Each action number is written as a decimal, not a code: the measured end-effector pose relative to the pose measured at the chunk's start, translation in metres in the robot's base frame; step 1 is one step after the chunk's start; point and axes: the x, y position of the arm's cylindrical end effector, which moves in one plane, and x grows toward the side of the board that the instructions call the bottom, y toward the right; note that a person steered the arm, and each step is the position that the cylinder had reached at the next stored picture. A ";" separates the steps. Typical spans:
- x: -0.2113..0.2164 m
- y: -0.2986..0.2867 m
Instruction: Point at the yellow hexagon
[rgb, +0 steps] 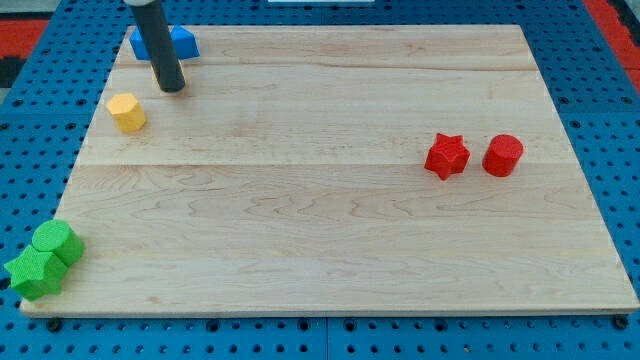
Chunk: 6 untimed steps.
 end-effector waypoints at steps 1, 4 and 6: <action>-0.015 0.003; 0.106 -0.037; 0.048 -0.069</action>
